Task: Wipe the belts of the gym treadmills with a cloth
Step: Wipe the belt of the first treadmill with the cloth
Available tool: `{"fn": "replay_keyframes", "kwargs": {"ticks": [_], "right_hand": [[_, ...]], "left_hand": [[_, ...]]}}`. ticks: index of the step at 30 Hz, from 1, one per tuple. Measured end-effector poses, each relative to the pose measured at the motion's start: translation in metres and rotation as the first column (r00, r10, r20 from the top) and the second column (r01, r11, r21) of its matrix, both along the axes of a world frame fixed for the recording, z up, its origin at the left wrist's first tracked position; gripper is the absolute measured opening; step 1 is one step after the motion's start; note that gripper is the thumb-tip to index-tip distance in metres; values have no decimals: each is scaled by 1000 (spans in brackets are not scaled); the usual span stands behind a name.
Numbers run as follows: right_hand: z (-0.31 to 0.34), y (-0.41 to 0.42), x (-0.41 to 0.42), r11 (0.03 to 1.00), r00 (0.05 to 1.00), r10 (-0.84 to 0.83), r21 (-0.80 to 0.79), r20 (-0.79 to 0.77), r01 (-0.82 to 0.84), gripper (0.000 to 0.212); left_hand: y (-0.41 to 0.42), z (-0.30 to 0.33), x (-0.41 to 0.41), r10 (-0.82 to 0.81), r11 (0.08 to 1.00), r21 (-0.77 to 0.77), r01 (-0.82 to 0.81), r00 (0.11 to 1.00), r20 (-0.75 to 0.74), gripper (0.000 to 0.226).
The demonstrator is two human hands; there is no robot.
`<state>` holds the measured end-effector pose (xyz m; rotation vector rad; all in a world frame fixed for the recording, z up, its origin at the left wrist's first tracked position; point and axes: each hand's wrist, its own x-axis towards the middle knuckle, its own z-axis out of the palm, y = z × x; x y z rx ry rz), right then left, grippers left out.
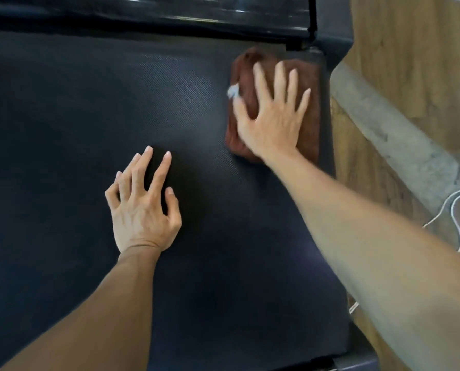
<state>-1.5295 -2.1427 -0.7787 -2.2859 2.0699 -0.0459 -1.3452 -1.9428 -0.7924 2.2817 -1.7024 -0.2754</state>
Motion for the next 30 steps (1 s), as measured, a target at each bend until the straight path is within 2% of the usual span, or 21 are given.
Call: {"fn": "replay_keyframes", "kwargs": {"ticks": [2,3,4,5,7,9,12,14,16,18,20,21,23,25,26,28,30], "right_hand": [[7,52,-16,963,963,268,16,-12,-268,72],[8,76,-32,940,941,338,64,-25,-336,72],[9,88,-48,940,941,333,88,-53,-328,73],[7,88,-58,966,964,253,84,-83,-246,75],[3,60,-56,998,992,-20,58,-125,28,78],[3,15,-33,973,972,-210,70,-102,218,81],[2,-36,0,946,951,-306,98,-32,308,80],[-1,-31,12,980,982,-185,66,-43,188,78],[1,8,10,996,996,85,38,-37,-83,76],[9,61,-10,942,943,331,64,-28,-329,74],[13,99,-43,910,913,405,106,-40,-400,72],[12,101,-56,924,926,374,99,-48,-369,72],[5,77,-59,992,991,121,43,-56,-118,71],[1,32,-39,985,984,-174,11,-24,175,73],[0,10,-28,968,969,-247,32,-1,247,74],[-3,-19,-9,967,968,-251,44,-4,251,75],[-3,-18,0,986,986,-167,21,-13,168,75]], "left_hand": [[1,2,0,7,1000,9,-7,1000,-7,58],[2,2,-1,9,1000,13,-9,1000,-5,58],[2,3,-1,11,1000,9,-11,1000,-5,58],[2,3,-1,9,1000,3,-9,1000,-8,58],[0,3,-1,10,1000,-2,-10,1000,-22,58],[0,3,-2,13,1000,-3,-13,1000,-24,58],[-1,2,-2,19,1000,0,-19,1000,-25,58],[-1,2,-1,14,1000,6,-14,1000,-22,59],[0,1,-1,9,1000,10,-9,1000,-21,59],[1,3,-1,17,1000,8,-17,1000,-19,59],[1,3,-2,18,1000,4,-18,1000,-21,59],[0,3,-2,21,1000,3,-21,1000,-20,59],[0,3,-1,20,1000,7,-20,1000,-17,59],[0,2,-2,13,1000,16,-13,1000,-12,59],[0,2,-2,12,1000,19,-11,1000,-9,59],[0,0,0,11,1000,21,-11,1000,-4,59],[1,0,1,11,1000,20,-11,1000,-4,59]]}}
